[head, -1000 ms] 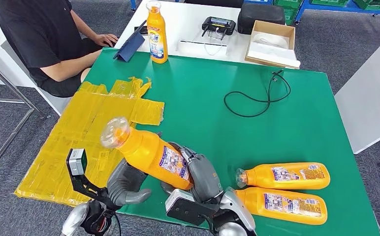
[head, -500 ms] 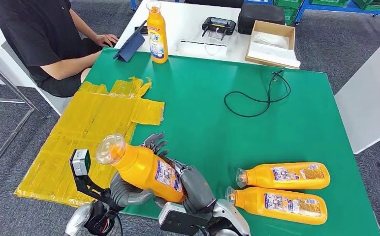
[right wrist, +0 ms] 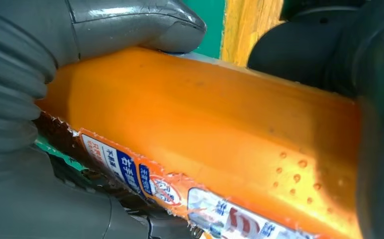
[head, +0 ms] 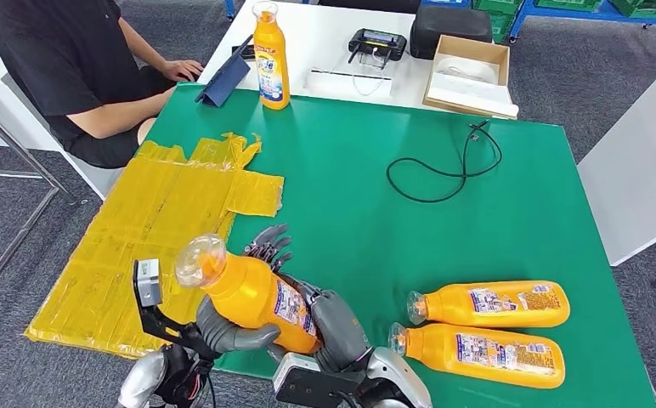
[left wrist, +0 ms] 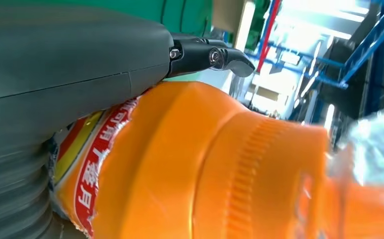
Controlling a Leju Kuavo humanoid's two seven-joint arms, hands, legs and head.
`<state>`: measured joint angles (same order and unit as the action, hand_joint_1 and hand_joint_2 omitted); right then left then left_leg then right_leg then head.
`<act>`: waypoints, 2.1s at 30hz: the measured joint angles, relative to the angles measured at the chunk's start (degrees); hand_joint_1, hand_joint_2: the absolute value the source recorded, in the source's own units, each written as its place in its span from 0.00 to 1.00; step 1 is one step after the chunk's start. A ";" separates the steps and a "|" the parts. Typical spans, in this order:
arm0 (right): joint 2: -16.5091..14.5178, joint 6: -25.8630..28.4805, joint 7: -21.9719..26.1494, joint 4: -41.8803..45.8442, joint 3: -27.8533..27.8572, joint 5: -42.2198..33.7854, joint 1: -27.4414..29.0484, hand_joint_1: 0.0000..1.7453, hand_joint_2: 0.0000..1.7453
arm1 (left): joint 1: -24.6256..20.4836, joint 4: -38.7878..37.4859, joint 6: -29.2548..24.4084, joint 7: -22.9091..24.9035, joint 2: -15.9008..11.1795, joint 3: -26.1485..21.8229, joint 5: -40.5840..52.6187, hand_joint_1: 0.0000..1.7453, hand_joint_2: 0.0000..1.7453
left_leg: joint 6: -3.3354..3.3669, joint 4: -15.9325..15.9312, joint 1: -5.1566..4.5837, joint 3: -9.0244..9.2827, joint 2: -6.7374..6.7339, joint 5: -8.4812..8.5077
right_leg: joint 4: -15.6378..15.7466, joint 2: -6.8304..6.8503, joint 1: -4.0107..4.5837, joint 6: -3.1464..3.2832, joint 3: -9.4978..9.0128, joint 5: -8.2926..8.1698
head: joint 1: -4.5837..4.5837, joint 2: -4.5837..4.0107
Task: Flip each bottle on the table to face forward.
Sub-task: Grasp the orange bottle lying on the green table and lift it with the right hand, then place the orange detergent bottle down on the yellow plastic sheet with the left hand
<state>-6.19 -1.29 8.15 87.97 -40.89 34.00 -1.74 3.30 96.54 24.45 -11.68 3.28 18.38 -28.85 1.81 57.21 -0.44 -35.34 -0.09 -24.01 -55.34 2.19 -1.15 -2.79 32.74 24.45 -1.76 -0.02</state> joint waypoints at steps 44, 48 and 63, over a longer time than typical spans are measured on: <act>-0.63 5.48 -8.39 7.78 5.09 5.22 6.59 0.00 0.50 | -0.01 8.29 -9.77 -8.14 3.52 -3.61 36.19 1.00 1.00 | 0.00 0.00 0.00 -0.04 0.01 0.00 | 0.00 0.00 0.00 0.00 0.02 0.00 | -0.01 0.00; -0.87 5.87 -8.56 10.72 7.35 2.90 8.43 0.00 0.00 | -0.57 9.96 -15.26 -10.83 3.38 -3.85 47.41 1.00 1.00 | 0.00 0.00 0.00 -0.04 0.02 0.00 | 0.00 0.01 0.00 0.00 0.02 0.00 | -0.01 0.00; -0.06 9.85 -1.59 27.54 9.49 0.90 12.42 0.00 0.00 | -5.67 8.55 -39.93 -8.57 -3.69 -4.51 99.62 1.00 1.00 | 0.00 0.00 0.00 -0.04 0.00 0.00 | 0.00 0.00 -0.01 0.00 0.03 0.01 | 0.00 0.00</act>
<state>-6.24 8.56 6.56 115.52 -31.40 34.89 10.68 -2.38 105.09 -15.48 -20.24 -0.41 13.86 70.77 1.81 57.21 -0.44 -35.37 -0.09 -24.01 -55.33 2.19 -1.16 -2.78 32.78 24.46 -1.76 -0.02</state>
